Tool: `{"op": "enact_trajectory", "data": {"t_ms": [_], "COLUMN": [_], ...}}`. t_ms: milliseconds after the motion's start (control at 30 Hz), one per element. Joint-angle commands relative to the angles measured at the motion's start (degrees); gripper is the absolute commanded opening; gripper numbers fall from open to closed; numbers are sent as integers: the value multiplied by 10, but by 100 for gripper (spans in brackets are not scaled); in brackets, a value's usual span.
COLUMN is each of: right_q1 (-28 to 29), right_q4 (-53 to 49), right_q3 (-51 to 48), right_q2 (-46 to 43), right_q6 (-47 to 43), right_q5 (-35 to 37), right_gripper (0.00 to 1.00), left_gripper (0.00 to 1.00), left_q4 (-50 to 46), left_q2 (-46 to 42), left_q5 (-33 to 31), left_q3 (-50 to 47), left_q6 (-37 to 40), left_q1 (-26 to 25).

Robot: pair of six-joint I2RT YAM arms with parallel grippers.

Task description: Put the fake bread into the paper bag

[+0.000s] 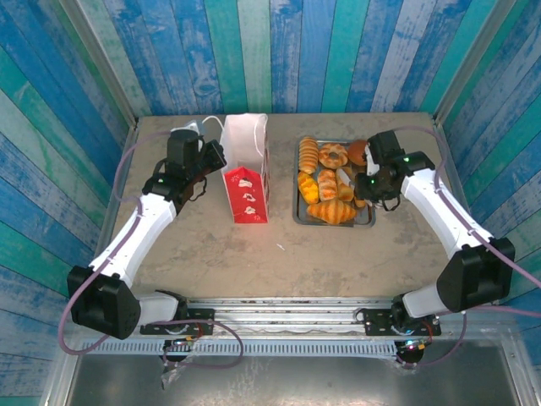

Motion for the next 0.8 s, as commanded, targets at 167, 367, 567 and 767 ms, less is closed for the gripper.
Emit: {"op": "enact_trajectory", "data": {"t_ms": [167,367,567,767], "right_q1": [8,12,16,19], "right_q4": [2,-1,-8,-17], "right_q3": [24,30,38,47], "right_q2": [17,33,49,64], "right_q6": [-7,-10,-18,-25], "right_q5": [2,7,18,25], "right_gripper": [52,52,52,51], "left_gripper": [0,0,0,0], "left_q4": [7,8,9,8], "left_q2": [-38,-38,-39,-41], "left_q5": [-3,-2,-1,-1], "left_q3": [-7,-7,-7,-9], "left_q6": [5,5,5,5], "left_q1": [-3,-3,-2,-2]}}
